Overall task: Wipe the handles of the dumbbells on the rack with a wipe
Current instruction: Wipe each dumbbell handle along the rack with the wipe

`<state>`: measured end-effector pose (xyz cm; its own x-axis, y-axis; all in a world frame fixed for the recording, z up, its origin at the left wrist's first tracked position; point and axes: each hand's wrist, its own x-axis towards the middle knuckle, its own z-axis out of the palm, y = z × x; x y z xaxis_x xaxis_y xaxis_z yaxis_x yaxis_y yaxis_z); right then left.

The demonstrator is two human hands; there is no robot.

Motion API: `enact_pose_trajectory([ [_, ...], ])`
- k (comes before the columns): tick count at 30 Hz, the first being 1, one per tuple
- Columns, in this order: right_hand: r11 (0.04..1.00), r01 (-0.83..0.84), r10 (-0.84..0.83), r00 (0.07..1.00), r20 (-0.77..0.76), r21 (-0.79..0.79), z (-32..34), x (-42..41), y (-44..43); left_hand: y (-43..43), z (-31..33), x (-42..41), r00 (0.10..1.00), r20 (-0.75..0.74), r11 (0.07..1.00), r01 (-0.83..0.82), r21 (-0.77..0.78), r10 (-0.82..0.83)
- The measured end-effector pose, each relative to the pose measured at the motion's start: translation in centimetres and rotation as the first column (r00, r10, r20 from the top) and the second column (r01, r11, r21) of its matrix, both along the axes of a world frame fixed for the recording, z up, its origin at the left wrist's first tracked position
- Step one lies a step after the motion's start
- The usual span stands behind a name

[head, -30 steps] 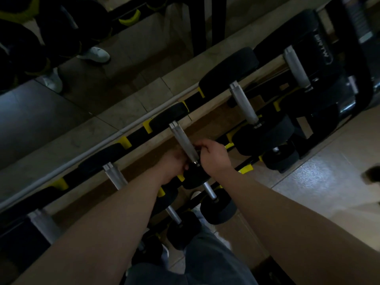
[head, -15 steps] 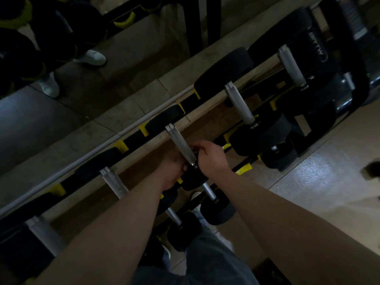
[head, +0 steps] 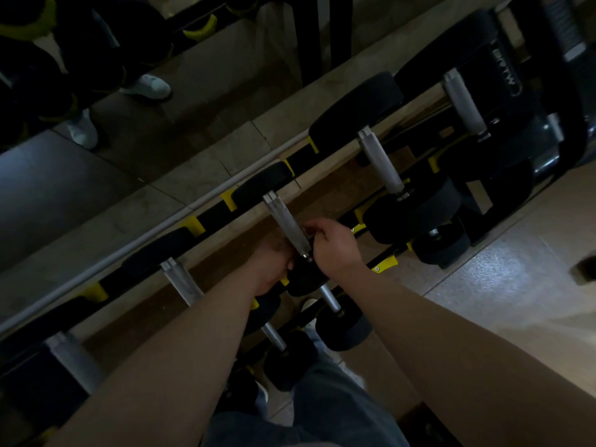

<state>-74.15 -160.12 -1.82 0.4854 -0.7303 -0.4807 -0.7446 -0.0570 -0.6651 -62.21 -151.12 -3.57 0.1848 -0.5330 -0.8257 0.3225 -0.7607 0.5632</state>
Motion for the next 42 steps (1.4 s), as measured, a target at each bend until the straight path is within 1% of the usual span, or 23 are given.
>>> enact_pose_trajectory([
  [2, 1.000, -0.013, 0.013, 1.000, -0.002, -0.009, 0.2, 0.0, -0.1, -0.4, 0.1, 0.6, 0.993, 0.018, 0.993, -0.115, 0.018, 0.114],
  [3, 1.000, -0.016, 0.016, 1.000, -0.001, -0.009, 0.4, 0.0, -0.1, -0.8, 0.3, 1.5, 0.975, 0.034, 0.976, -0.218, 0.026, 0.217],
  [5, 1.000, -0.017, 0.017, 1.000, 0.002, 0.000, 0.5, -0.1, -0.1, -1.8, 0.9, 3.2, 0.891, 0.051, 0.892, -0.451, 0.006, 0.450],
  [6, 1.000, -0.014, 0.014, 1.000, 0.002, 0.000, 0.5, -0.1, -0.1, -2.1, 1.3, 3.8, 0.861, 0.072, 0.864, -0.504, -0.018, 0.504],
  [7, 1.000, -0.009, 0.009, 1.000, 0.001, -0.002, 0.5, -0.1, 0.0, -2.2, 1.6, 4.1, 0.856, 0.098, 0.861, -0.507, -0.044, 0.508],
  [8, 1.000, -0.001, 0.001, 1.000, -0.001, -0.002, 0.5, 0.0, 0.0, -2.0, 1.9, 4.0, 0.873, 0.148, 0.885, -0.463, -0.052, 0.465],
  [11, 1.000, 0.017, -0.017, 1.000, -0.009, 0.004, 0.8, 0.1, 0.1, -0.5, 2.0, 1.4, 0.936, 0.285, 0.973, -0.229, 0.036, 0.209],
  [14, 1.000, -0.001, 0.001, 0.999, -0.033, 0.003, 0.9, 0.1, 0.1, 1.0, 1.8, -1.6, 0.964, 0.235, 0.983, -0.151, 0.104, 0.123],
  [16, 1.000, -0.011, 0.011, 0.999, -0.040, 0.004, 1.0, 0.1, 0.1, 1.0, 2.0, -1.7, 0.961, 0.235, 0.983, -0.167, 0.079, 0.145],
  [17, 1.000, -0.012, 0.013, 0.999, -0.041, 0.004, 1.1, 0.0, 0.1, 0.7, 2.2, -1.1, 0.948, 0.252, 0.975, -0.215, 0.058, 0.194],
  [20, 1.000, -0.016, 0.016, 0.999, -0.043, 0.001, 1.1, 0.0, 0.2, -0.7, 3.0, 1.1, 0.856, 0.344, 0.918, -0.394, -0.045, 0.385],
  [22, 1.000, -0.015, 0.014, 0.999, -0.044, -0.001, 1.0, 0.0, 0.2, -0.9, 3.1, 1.6, 0.832, 0.380, 0.913, -0.396, -0.102, 0.403],
  [24, 1.000, -0.003, 0.003, 0.999, -0.035, 0.005, 0.9, 0.0, 0.3, -0.2, 2.9, 0.6, 0.873, 0.365, 0.946, -0.306, -0.108, 0.324],
  [27, 1.000, 0.000, 0.000, 0.999, -0.033, -0.001, 0.8, 0.0, 0.3, 1.3, 1.8, -2.0, 0.923, 0.377, 0.996, -0.067, -0.054, 0.082],
  [30, 1.000, -0.002, 0.001, 0.999, -0.036, -0.011, 0.8, 0.1, 0.3, 1.5, 1.1, -2.4, 0.873, 0.486, 0.996, 0.078, -0.041, -0.048],
  [32, 1.000, -0.003, 0.003, 1.000, -0.024, -0.009, 0.8, -0.1, 0.4, 0.9, 1.8, -1.6, 0.824, 0.560, 0.987, 0.147, -0.065, -0.086],
  [34, 1.000, -0.019, 0.019, 1.000, -0.013, -0.012, 0.9, -0.3, 0.4, 0.2, 2.7, -0.4, 0.797, 0.602, 0.988, 0.122, -0.093, -0.042],
  [35, 0.999, -0.032, 0.032, 0.999, -0.010, -0.016, 0.9, -0.4, 0.5, -0.2, 2.8, 0.3, 0.771, 0.636, 0.994, 0.055, -0.093, 0.017],
  [37, 0.999, -0.051, 0.051, 0.999, -0.010, -0.018, 0.8, -0.6, 0.5, -1.0, 2.9, 1.5, 0.710, 0.675, 0.980, -0.159, -0.122, 0.199],
  [38, 0.998, -0.058, 0.057, 0.998, -0.012, -0.020, 0.8, -0.7, 0.5, -1.3, 3.1, 1.8, 0.708, 0.647, 0.957, -0.252, -0.144, 0.283],
  [39, 0.998, -0.063, 0.063, 0.998, -0.011, -0.027, 0.7, -0.7, 0.6, -1.5, 3.3, 1.8, 0.714, 0.622, 0.944, -0.295, -0.149, 0.321],
  [40, 0.997, -0.063, 0.063, 0.998, -0.008, -0.032, 0.8, -0.7, 0.6, -1.3, 3.4, 1.6, 0.733, 0.604, 0.948, -0.284, -0.145, 0.312],
  [42, 0.997, -0.067, 0.067, 0.998, -0.004, -0.047, 0.8, -0.7, 0.6, -0.5, 3.3, 1.0, 0.811, 0.556, 0.983, -0.150, -0.108, 0.185],
])
